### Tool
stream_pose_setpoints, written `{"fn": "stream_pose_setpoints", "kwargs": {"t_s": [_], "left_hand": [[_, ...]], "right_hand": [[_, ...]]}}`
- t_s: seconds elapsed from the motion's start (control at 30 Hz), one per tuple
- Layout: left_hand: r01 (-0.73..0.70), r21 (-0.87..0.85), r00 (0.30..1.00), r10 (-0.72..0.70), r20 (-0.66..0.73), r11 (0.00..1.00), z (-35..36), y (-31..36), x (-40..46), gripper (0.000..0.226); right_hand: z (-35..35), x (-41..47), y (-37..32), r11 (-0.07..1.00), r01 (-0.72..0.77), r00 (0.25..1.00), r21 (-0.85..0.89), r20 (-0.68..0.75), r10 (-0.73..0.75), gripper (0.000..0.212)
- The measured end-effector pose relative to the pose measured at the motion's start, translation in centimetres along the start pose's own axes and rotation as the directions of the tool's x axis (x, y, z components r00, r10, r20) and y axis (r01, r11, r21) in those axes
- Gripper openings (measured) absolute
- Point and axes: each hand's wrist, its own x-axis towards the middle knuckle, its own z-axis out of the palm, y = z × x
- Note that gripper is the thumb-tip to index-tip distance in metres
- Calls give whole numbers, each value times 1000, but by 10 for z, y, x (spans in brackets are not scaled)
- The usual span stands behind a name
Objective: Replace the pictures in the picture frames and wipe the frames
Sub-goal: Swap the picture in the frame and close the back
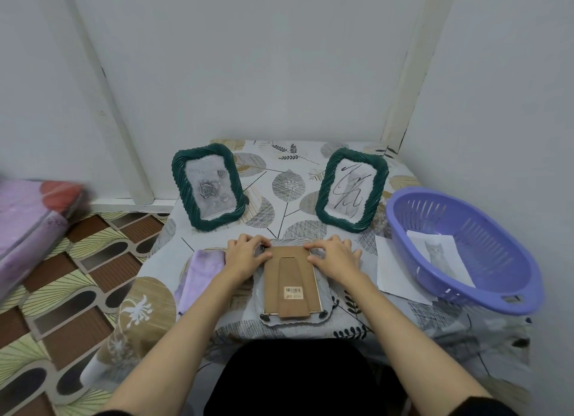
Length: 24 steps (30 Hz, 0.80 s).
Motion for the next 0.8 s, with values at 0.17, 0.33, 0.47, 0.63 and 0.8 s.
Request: {"fn": "stream_pose_setpoints", "kwargs": {"t_s": [0.17,0.33,0.47,0.63,0.8], "left_hand": [[-41,-20,995,39,-94,999,5,-1,-5,25],[-29,-16,993,27,-117,999,4,5,-17,44],[-90,-90,982,74,-175,992,-2,22,-42,79],[-181,30,983,182,-23,983,2,38,-73,82],[-168,121,986,169,-5,978,5,45,-85,89]], "right_hand": [[2,1,1,1000,8,1000,-9,-6,-8,31],[0,3,1,999,19,999,-26,27,-18,34],[-7,-3,5,995,49,999,84,-21,-48,39],[-26,-25,20,969,195,979,153,26,-201,38],[-25,-51,26,939,342,916,40,207,-342,51]]}}
